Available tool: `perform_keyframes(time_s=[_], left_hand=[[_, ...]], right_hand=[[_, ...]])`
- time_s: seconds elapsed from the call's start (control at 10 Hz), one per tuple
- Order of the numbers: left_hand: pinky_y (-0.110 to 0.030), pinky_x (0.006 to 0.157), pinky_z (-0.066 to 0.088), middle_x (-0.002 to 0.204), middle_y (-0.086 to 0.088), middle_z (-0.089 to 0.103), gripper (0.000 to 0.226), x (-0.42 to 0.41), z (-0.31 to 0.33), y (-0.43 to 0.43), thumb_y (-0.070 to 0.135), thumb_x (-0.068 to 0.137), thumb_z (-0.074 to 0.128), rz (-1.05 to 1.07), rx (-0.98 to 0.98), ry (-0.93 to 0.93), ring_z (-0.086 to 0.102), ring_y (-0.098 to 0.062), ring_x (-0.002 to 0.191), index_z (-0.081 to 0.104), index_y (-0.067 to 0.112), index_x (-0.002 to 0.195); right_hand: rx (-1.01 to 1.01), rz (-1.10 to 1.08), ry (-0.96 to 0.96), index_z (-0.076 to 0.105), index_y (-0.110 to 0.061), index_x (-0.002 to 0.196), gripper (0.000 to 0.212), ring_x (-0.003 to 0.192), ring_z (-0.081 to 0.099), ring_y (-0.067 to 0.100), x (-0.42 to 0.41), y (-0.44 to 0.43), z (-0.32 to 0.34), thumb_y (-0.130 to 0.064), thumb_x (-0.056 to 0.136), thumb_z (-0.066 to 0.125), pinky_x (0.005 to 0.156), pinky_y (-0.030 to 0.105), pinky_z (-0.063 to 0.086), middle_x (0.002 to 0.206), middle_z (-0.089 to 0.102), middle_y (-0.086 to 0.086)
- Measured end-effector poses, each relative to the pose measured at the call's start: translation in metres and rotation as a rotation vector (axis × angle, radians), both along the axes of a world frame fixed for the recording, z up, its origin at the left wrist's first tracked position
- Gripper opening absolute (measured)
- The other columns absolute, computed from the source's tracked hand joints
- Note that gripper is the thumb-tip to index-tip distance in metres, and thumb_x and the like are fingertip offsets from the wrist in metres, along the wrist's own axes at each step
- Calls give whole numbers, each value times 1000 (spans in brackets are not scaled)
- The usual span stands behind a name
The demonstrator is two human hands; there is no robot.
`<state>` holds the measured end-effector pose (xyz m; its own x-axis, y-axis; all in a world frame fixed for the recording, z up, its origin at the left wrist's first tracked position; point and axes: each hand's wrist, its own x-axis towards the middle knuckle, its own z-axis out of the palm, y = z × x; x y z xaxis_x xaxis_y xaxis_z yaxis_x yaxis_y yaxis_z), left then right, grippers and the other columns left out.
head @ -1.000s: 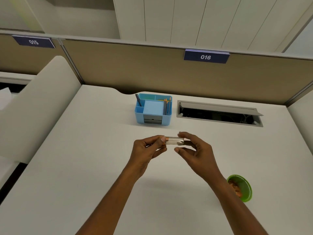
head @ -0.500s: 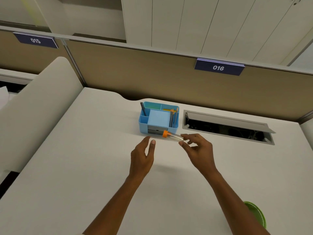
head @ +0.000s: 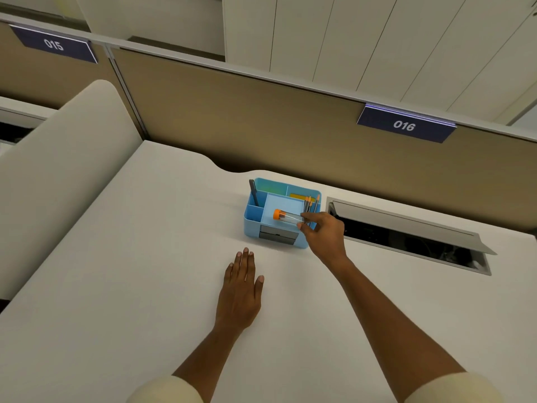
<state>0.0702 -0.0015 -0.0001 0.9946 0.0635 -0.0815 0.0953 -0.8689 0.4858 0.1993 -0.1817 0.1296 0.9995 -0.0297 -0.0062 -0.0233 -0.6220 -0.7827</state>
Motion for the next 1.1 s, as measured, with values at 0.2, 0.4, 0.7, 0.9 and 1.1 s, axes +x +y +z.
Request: perform_keyframes(time_s=[0.2,0.4,0.7,0.9,1.1], left_hand=[[-40,130,-2,175,-8,5,67,0,-16,2,42,108,24,-35,92,11,6,-25,161,5,11,164],[-43,130,4,173,-11,13,70,3,-21,1,48,106,21,-40,140,16,12,-28,160,15,8,164],[-47,130,10,174,-12,12,70,1,-19,1,47,107,26,-44,135,56,11,-29,160,13,9,164],[-42,129,3,174,-10,6,70,0,-22,3,47,107,27,-50,132,54,6,-26,161,9,10,164],[-32,126,-7,174,-4,-4,71,4,-11,8,48,108,25,-12,49,23,-2,-20,161,-3,13,163]], right_hand=[[-56,9,-2,73,-8,126,36,128,61,29,15,6,-21,-19,91,77,100,47,59,133,67,14],[-193,67,-24,72,-11,127,37,127,62,29,27,10,-29,-22,92,77,104,45,55,131,69,12],[-252,120,19,67,-11,133,41,133,56,31,28,11,-26,-17,93,74,106,48,52,136,66,12],[-174,119,24,63,-11,136,46,134,57,32,18,4,-12,-16,93,75,104,55,53,141,62,13],[-96,129,-103,70,-12,125,33,79,63,13,-6,-15,30,-29,97,68,61,7,53,128,70,11]])
